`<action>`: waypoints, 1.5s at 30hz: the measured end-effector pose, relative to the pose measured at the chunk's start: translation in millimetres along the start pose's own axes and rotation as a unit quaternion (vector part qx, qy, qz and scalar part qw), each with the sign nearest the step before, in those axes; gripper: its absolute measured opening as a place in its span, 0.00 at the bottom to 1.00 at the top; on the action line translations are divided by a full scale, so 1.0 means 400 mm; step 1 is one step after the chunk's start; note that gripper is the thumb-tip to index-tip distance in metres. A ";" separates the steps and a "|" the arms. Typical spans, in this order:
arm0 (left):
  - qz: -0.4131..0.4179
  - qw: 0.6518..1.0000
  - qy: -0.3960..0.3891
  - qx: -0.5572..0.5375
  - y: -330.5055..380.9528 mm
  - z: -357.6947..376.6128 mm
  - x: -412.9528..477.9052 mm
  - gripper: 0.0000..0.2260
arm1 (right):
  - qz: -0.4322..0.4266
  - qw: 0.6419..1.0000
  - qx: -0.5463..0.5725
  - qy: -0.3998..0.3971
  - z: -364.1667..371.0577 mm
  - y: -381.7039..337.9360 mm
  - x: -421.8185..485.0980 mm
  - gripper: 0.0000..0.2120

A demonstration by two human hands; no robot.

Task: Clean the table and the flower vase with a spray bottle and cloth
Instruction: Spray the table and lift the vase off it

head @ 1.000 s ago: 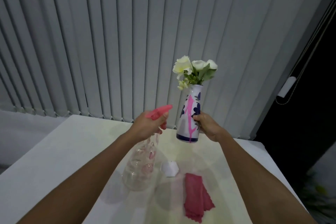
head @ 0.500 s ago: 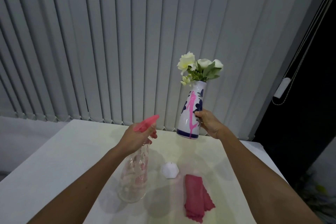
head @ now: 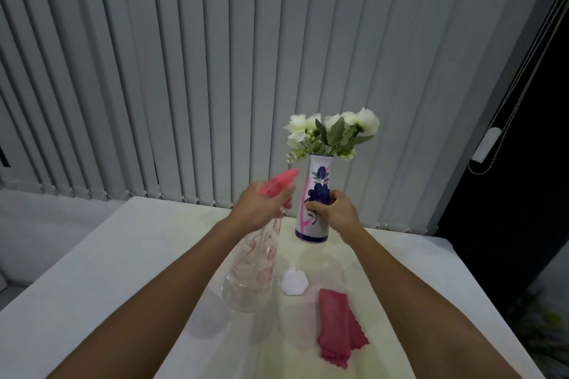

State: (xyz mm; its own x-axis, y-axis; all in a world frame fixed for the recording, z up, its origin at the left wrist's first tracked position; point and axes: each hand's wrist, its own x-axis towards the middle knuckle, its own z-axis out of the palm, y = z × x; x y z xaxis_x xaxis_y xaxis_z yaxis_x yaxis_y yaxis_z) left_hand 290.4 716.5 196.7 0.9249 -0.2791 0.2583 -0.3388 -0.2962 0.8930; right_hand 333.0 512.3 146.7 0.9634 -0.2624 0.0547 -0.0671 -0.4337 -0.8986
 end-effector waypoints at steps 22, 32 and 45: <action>-0.032 0.997 -0.058 -0.048 -0.072 -0.050 -0.070 0.18 | -0.016 0.937 0.269 -0.223 -0.090 -0.024 0.035 0.41; -0.046 0.995 -0.079 -0.045 -0.149 0.004 -0.078 0.15 | -0.002 0.980 0.184 -0.073 -0.037 -0.056 0.051 0.09; -0.085 0.984 0.154 0.025 -0.297 -0.099 -0.056 0.15 | 0.052 0.997 0.061 -0.009 0.024 0.086 0.047 0.18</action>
State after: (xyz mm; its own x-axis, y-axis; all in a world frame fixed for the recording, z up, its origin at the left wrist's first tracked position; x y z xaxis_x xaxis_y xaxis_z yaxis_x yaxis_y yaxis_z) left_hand 316.7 794.1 99.4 0.9750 0.0660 0.2122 -0.1750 -0.3608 0.9161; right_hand 351.4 500.6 112.6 0.9575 -0.2843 -0.0489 -0.1362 -0.2959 -0.9455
